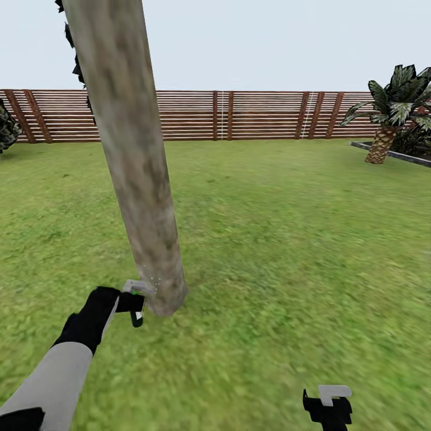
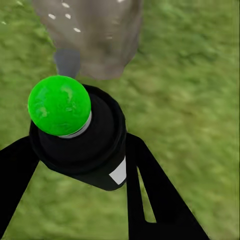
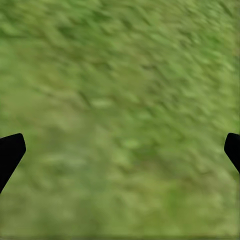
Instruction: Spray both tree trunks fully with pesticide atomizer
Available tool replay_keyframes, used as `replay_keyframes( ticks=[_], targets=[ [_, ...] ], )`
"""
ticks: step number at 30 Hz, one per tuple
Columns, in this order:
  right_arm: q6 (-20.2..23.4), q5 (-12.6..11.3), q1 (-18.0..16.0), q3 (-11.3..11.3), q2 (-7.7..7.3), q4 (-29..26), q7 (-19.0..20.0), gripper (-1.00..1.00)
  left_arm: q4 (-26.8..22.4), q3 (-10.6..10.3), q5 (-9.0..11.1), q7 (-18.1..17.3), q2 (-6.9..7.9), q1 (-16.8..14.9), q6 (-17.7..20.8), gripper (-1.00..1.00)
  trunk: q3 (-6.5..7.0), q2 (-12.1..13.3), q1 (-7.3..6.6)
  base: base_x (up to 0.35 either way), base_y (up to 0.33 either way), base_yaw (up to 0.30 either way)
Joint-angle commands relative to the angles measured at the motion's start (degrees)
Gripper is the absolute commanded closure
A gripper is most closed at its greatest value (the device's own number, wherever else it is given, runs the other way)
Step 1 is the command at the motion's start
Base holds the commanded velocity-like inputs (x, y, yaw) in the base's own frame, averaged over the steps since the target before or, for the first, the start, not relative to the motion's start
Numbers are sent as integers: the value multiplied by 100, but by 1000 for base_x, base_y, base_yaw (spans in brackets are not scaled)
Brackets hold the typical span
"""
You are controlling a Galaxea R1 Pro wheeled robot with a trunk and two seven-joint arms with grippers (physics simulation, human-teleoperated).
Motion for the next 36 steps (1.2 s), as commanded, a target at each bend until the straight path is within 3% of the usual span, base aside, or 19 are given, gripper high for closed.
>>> replay_keyframes(
  ticks=[1, 3, 5, 8, 10, 13, 14, 16, 18, 20, 22, 24, 28, 29, 31, 36],
  targets=[
    [-20, 58, -5, -38, 0, 9, -20, -100, 5, 28, -4, -60, 123, -15, 25, 100, -5, -2, -1, 0, 0, 0],
    [-20, 57, -5, -38, 0, 8, -20, -100, 15, 31, 9, -61, 178, -24, 27, 100, -5, -2, -1, 0, 0, 0],
    [-20, 59, -5, -38, 3, 9, -20, -100, 2, 19, 12, -60, 145, -32, 28, 100, -5, -2, -1, 0, 0, 0],
    [-20, 61, -5, -38, -1, 9, -20, -100, -1, 7, -8, -54, -137, -190, 90, 100, -5, -2, -1, 0, 0, 0],
    [-20, 61, -5, -38, -2, 9, -20, -100, -1, 7, -27, -53, -195, -281, 176, 100, -5, -2, -1, 0, 0, 3],
    [-20, 61, -5, -38, -4, 9, -20, -100, -9, 17, -40, -53, -26, -385, 207, 100, -5, -2, -1, 0, 0, 148],
    [-20, 61, -5, -38, -4, 8, -20, -100, -6, 28, -16, -57, 208, -426, 215, 100, -5, -2, -1, 0, 0, 241],
    [-20, 62, -5, -38, -4, 9, -20, -100, -5, 26, 7, -62, 443, -447, 220, 100, -5, -2, -1, 0, 0, 260],
    [-20, 62, -5, -38, -4, 9, -20, -100, -8, 10, 7, -98, 437, -446, 221, 100, -5, -2, -1, 0, 0, 237],
    [-20, 62, -5, -38, -4, 9, -20, -100, -11, -6, 4, -146, 262, -456, 222, 100, -5, -2, -1, 0, 0, 86],
    [-20, 62, -5, -38, -4, 9, -20, -100, -13, -91, -12, -171, -28, -499, 223, 100, -5, -2, -1, 0, 0, 21],
    [-20, 62, -5, -38, -4, 9, -20, -100, -9, -112, -13, -175, -90, -561, 260, 100, -5, -2, -1, 0, 0, 7],
    [-20, 60, -5, -38, -4, 7, -20, -100, -17, -119, -29, -190, 2, -621, 567, 100, -5, -2, -1, 0, 0, 133],
    [-20, 61, -5, -38, -4, 8, -20, -100, -19, -117, -25, -191, 61, -624, 585, 100, -5, -2, -1, 0, 0, 243],
    [-20, 62, -5, -38, -4, 7, -20, -100, -21, -113, 0, -200, 312, -622, 612, 100, -5, -2, -1, 0, 0, 266],
    [-20, 61, -5, -38, -4, 5, -20, -100, -123, -118, 8, -196, 282, -622, 618, 100, -5, -2, -1, 0, 0, 149]
  ],
)
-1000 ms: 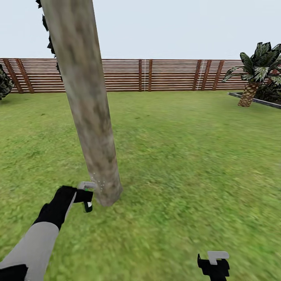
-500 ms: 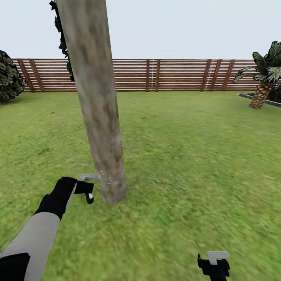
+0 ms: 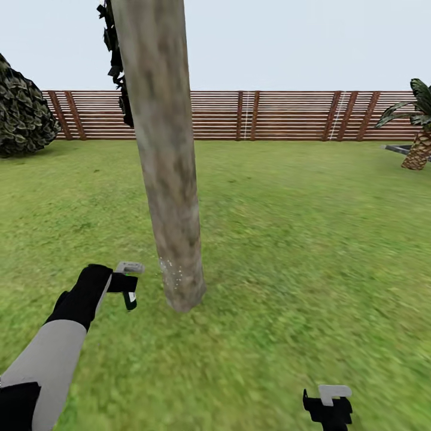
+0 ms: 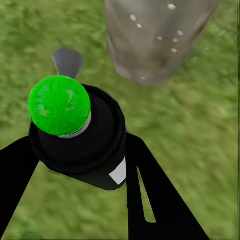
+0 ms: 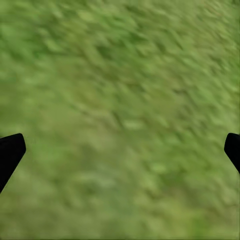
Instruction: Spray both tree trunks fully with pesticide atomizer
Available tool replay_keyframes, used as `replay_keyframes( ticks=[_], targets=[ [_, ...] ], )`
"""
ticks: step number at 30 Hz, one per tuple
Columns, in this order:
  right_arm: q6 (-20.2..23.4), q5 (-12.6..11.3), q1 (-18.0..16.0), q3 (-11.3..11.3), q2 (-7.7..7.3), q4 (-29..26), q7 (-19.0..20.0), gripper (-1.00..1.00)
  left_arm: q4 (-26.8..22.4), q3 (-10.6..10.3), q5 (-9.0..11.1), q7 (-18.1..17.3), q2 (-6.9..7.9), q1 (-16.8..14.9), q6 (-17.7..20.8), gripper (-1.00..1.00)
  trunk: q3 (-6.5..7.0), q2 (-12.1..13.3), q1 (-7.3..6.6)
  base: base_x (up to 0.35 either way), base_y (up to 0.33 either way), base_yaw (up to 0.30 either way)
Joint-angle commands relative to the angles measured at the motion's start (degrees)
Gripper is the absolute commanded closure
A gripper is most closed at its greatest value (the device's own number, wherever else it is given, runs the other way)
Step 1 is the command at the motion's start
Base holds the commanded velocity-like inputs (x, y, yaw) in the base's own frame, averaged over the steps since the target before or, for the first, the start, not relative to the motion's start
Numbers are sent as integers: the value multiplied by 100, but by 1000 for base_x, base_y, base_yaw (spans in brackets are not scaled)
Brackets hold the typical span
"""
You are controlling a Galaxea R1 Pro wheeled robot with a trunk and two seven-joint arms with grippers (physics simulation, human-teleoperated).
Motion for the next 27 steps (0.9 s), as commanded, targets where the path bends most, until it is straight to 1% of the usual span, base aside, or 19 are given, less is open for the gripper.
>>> replay_keyframes(
  ticks=[1, 6, 24, 27],
  targets=[
    [-20, 61, -5, -37, 1, 10, -20, -100, -50, 14, -69, -57, -27, -3, 11, 100, -5, -2, -1, 0, -17, 17],
    [-20, 61, -5, -37, 1, 13, -20, -100, -113, 14, -66, -55, -77, -2, 10, 100, -5, -2, -1, 35, -194, 4],
    [-20, 61, -5, -37, 1, 5, -20, -100, -117, 14, -74, -55, -71, 32, 10, 100, -5, -2, -1, 12, -272, 0],
    [-20, 61, -5, -37, 1, 5, -20, -100, -117, 14, -75, -55, -71, 33, 10, 100, -5, -2, -1, 0, -275, 112]
  ],
)
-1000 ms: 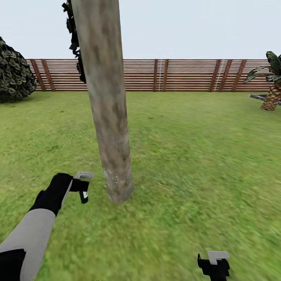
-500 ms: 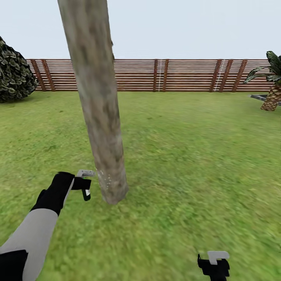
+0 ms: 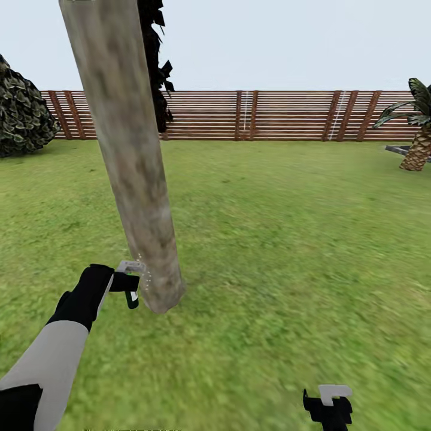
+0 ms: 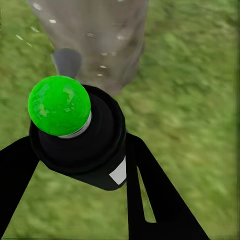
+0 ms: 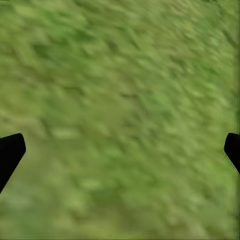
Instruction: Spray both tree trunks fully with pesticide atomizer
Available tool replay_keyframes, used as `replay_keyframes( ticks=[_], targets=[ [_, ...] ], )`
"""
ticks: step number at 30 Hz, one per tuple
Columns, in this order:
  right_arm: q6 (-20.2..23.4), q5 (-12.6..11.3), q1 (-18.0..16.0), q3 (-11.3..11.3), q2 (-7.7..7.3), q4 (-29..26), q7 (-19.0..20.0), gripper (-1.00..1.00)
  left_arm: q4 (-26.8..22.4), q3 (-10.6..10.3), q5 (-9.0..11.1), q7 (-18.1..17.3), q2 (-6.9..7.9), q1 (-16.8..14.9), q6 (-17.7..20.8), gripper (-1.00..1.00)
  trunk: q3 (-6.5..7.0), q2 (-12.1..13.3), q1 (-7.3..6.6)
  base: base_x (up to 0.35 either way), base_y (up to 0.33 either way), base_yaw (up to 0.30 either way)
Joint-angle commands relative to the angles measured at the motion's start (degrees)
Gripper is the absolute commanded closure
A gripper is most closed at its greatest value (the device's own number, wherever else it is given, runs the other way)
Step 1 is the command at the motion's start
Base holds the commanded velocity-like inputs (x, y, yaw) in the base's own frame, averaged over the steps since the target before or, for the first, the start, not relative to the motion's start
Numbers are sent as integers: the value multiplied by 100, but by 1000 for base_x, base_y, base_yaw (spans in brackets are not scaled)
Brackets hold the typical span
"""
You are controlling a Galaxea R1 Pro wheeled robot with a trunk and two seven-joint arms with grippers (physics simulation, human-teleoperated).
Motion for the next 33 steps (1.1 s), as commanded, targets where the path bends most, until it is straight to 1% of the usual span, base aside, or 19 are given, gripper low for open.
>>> replay_keyframes(
  ticks=[1, 8, 12, 19, 33],
  targets=[
    [-19, 60, -4, -38, 1, 9, -17, -100, -6, 16, -60, -57, -4, -5, 16, 100, -5, -2, -1, 0, -275, 212],
    [-19, 60, -4, -36, 1, 9, -17, -100, 1, 23, -60, -57, -4, 35, 9, 100, -5, -2, -1, 0, -275, 265],
    [-19, 60, -4, -38, 1, 9, -17, -100, 3, 23, -60, -57, -4, 39, 6, 100, -5, -2, -1, 91, -271, 231],
    [-19, 60, -4, -38, -8, 9, -17, -100, 3, 23, -60, -50, -4, 39, -1, 100, -5, -2, -1, 146, -259, 17],
    [-19, 60, -4, -38, 1, 10, -17, -100, 4, 32, -60, -48, 4, 48, -10, 100, -5, -2, -1, 6, -273, 0]
  ],
)
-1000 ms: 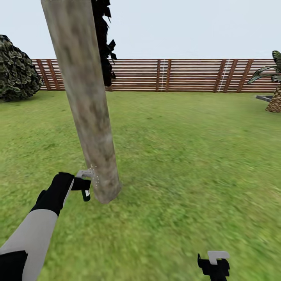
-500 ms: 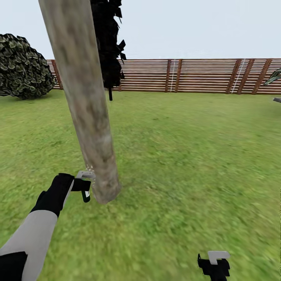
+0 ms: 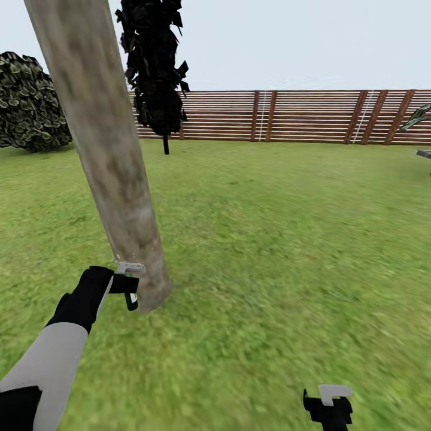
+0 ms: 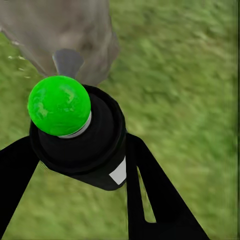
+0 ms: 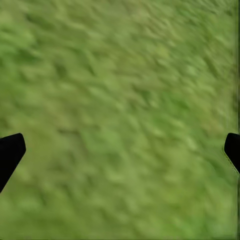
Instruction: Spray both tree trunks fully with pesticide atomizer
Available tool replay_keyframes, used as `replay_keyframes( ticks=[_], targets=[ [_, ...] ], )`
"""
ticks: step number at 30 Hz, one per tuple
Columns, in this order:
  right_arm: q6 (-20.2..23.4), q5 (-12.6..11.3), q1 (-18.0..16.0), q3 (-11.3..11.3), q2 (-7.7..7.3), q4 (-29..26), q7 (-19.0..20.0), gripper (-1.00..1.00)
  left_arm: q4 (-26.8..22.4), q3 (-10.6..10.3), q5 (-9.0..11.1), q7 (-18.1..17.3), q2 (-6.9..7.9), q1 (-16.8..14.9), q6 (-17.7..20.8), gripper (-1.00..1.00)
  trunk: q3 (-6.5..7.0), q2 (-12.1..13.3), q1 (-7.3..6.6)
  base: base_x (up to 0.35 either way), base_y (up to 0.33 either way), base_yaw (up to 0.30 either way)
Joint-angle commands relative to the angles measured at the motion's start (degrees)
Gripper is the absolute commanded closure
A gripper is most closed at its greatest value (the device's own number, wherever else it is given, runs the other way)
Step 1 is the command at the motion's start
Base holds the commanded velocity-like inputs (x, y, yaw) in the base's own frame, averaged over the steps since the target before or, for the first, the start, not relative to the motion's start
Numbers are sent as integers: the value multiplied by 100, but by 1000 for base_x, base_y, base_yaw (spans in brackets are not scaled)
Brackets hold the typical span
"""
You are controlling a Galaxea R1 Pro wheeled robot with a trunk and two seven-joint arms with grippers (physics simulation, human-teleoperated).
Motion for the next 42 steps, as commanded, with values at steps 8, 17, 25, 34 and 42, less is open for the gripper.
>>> replay_keyframes(
  ticks=[8, 17, 25, 34, 42],
  targets=[
    [-19, 60, -5, -36, 2, 9, -17, -100, 24, 46, -89, -32, 66, 13, -14, 100, -5, -2, -1, 32, -272, 201],
    [-19, 60, -5, -38, 2, 8, -17, -100, 71, 26, -58, -13, 126, 312, -37, 100, -5, -2, -1, 24, -44, 238],
    [-19, 60, -5, -38, -7, 8, -18, -100, 80, 33, -49, -6, -26, 318, -44, 100, -5, -2, -1, 166, -112, 15],
    [-19, 60, -5, -38, -7, 12, -17, -100, 80, 65, -108, 24, 64, 570, -92, 100, -5, -2, -1, 13, -211, 0],
    [-19, 60, -5, -29, 1, 14, -17, -100, 202, 35, -96, 38, -81, 733, -538, 100, -5, -2, -1, -19, -19, 147]
  ],
)
